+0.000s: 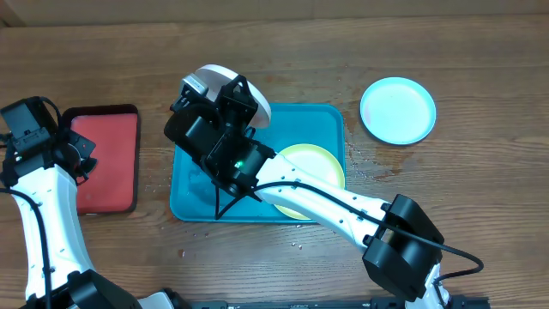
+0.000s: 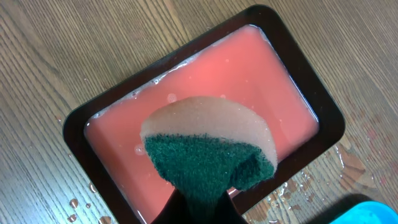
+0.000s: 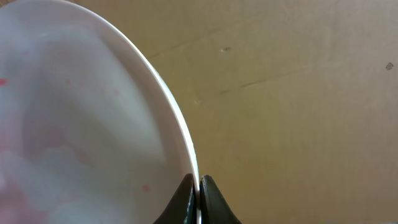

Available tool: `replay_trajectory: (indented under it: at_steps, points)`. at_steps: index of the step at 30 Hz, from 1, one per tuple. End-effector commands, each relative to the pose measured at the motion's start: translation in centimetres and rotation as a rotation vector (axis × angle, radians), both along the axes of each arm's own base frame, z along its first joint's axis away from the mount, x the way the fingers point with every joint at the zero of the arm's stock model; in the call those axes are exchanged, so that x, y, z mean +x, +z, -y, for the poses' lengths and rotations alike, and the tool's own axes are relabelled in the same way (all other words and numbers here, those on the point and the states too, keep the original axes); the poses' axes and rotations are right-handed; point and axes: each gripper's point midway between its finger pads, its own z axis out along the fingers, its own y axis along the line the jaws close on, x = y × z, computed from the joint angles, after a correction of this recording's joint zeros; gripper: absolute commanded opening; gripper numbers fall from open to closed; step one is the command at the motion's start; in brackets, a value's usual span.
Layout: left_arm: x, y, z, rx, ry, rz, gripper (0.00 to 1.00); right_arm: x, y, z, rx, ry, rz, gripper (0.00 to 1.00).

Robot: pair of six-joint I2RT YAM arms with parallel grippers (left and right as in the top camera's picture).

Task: Clean dirty plates on tray and stack at the side
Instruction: 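Lift the white plate with the right gripper and stack it on the light-blue plate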

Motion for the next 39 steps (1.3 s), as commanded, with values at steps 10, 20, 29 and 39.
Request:
replay_trajectory:
  at_steps: [10, 20, 29, 39]
  points:
    - [-0.1, 0.3, 0.1, -0.004, 0.008, 0.013, 0.04, 1.7, -4.8, 4.4, 0.407, -0.124, -0.238, 0.04]
    - [0.0, 0.2, 0.3, -0.017, -0.001, 0.016, 0.04, 5.4, -5.2, 12.5, 0.957, -0.21, -0.586, 0.04]
    - [0.2, 0.2, 0.6, -0.033, -0.007, 0.026, 0.04, 5.9, -9.6, 31.9, 1.181, -0.723, -0.647, 0.04]
    - [0.4, 0.2, 0.9, -0.046, -0.017, 0.035, 0.04, 4.4, -15.5, 42.6, 1.388, -1.006, -0.546, 0.04]
